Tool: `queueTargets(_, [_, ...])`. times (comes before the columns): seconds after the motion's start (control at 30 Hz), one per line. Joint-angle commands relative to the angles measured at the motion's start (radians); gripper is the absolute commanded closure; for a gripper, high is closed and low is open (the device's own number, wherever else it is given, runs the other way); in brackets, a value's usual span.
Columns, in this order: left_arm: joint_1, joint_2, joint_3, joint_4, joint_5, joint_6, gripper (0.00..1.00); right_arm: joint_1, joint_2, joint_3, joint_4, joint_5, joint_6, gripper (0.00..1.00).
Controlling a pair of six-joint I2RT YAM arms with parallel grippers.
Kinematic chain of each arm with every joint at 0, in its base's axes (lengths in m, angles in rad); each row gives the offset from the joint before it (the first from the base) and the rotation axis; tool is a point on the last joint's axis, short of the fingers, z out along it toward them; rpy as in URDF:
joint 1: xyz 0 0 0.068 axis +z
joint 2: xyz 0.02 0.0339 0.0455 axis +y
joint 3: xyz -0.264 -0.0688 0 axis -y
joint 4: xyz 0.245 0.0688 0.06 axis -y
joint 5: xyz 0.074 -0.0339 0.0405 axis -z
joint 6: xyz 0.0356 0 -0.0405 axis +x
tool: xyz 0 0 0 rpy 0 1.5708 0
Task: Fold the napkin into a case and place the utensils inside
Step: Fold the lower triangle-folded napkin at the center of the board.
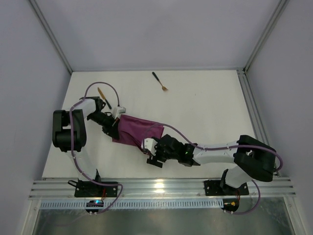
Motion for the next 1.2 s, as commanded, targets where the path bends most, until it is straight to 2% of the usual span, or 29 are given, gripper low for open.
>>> queueTargets(0.0, [0.003,-0.039,0.020,-0.022,0.028,0.015,1.00,0.010,0.013,0.043,0.119,0.029,-0.005,0.22])
queueTargets(0.17, [0.001,-0.037,0.020,-0.031,0.029,0.021,1.00,0.008,0.079,0.094,0.154,0.053,0.024,0.22])
queueTargets(0.3, [0.003,-0.041,0.022,-0.036,0.031,0.027,1.00,0.000,0.136,0.133,0.125,0.061,0.055,0.27])
queueTargets(0.37, [0.001,-0.042,0.022,-0.039,0.031,0.033,1.00,-0.010,0.150,0.152,0.102,0.055,0.088,0.36])
queueTargets(0.4, [0.003,-0.042,0.022,-0.045,0.029,0.035,1.00,-0.027,0.150,0.156,0.099,0.041,0.101,0.49])
queueTargets(0.47, [0.003,-0.042,0.022,-0.047,0.025,0.041,1.00,-0.059,0.144,0.161,0.088,0.018,0.141,0.66])
queueTargets(0.5, [0.001,-0.042,0.022,-0.048,0.025,0.041,1.00,-0.070,0.141,0.161,0.084,0.018,0.151,0.66])
queueTargets(0.73, [0.001,-0.041,0.039,-0.069,0.022,0.052,1.00,-0.157,0.124,0.127,0.099,-0.112,0.242,0.85])
queueTargets(0.8, [0.003,-0.039,0.045,-0.074,0.016,0.052,0.99,-0.185,0.127,0.123,0.108,-0.180,0.279,0.86])
queueTargets(0.93, [0.001,-0.044,0.055,-0.047,0.002,0.020,0.90,-0.262,0.154,0.132,0.122,-0.305,0.345,0.89])
queueTargets(1.03, [0.003,-0.045,0.048,0.012,0.000,-0.040,0.79,-0.297,0.181,0.153,0.117,-0.382,0.362,0.92])
queueTargets(1.17, [-0.002,-0.042,0.025,0.107,-0.003,-0.138,0.79,-0.334,0.242,0.178,0.113,-0.459,0.403,0.94])
